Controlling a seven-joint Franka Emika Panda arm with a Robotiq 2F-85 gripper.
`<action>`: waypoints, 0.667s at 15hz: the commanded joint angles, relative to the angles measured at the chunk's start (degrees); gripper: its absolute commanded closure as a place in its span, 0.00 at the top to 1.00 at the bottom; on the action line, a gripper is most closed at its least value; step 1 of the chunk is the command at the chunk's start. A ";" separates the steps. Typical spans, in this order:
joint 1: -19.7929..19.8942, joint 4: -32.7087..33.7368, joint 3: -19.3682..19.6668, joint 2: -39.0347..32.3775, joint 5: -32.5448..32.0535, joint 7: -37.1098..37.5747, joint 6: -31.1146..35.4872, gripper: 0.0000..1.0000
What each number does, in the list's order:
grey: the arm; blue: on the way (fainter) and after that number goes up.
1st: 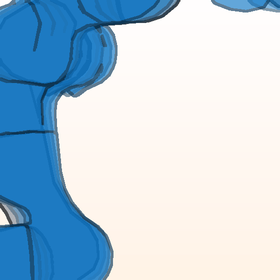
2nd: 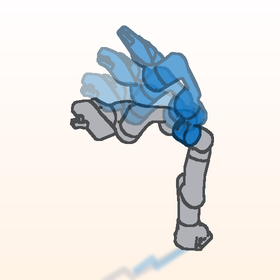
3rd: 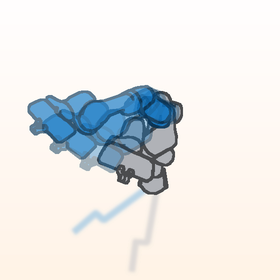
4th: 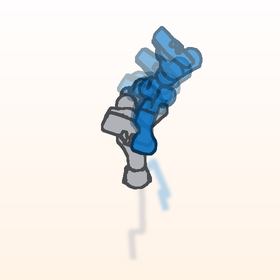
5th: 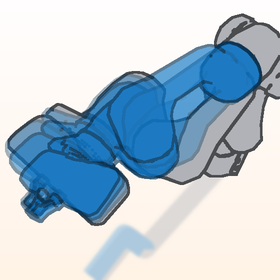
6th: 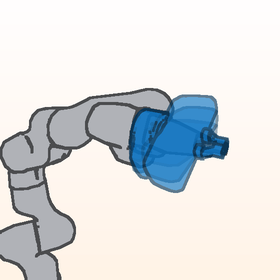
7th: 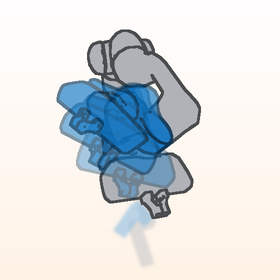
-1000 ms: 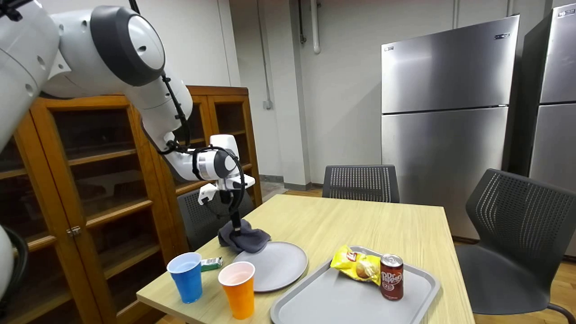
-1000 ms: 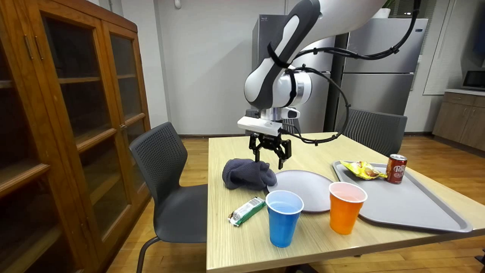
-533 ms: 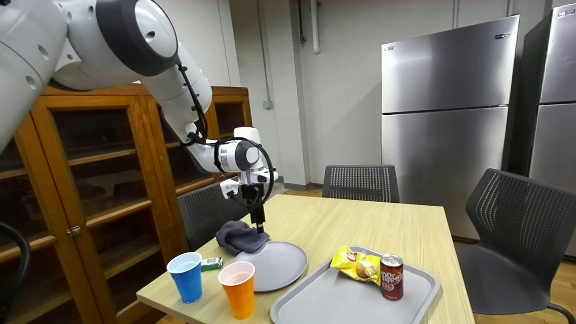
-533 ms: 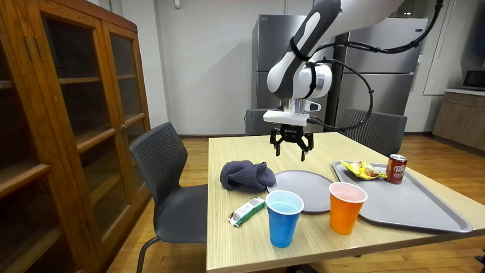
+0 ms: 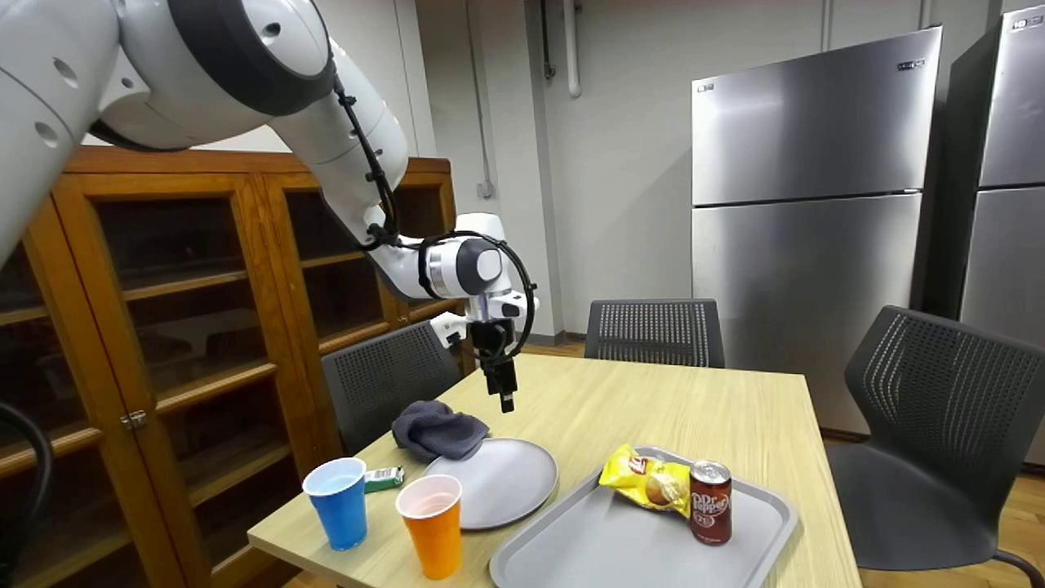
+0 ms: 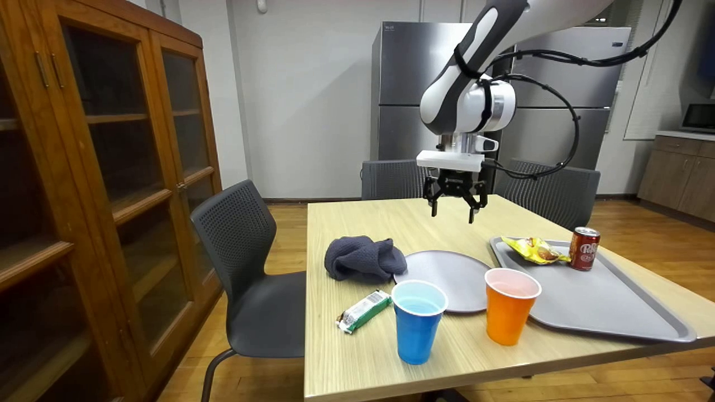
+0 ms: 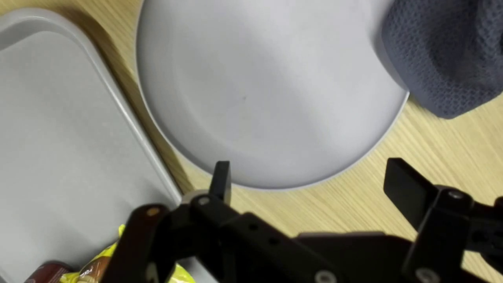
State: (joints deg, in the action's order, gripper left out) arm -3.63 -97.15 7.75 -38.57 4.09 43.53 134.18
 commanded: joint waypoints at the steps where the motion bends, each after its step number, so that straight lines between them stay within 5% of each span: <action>1: 1.13 -2.09 0.70 3.17 0.14 -1.25 -1.27 1.00; 10: 2.51 -1.32 1.95 1.87 0.01 -0.07 -0.14 1.00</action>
State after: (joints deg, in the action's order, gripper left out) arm -1.15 -98.59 9.72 -36.66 4.10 43.49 134.16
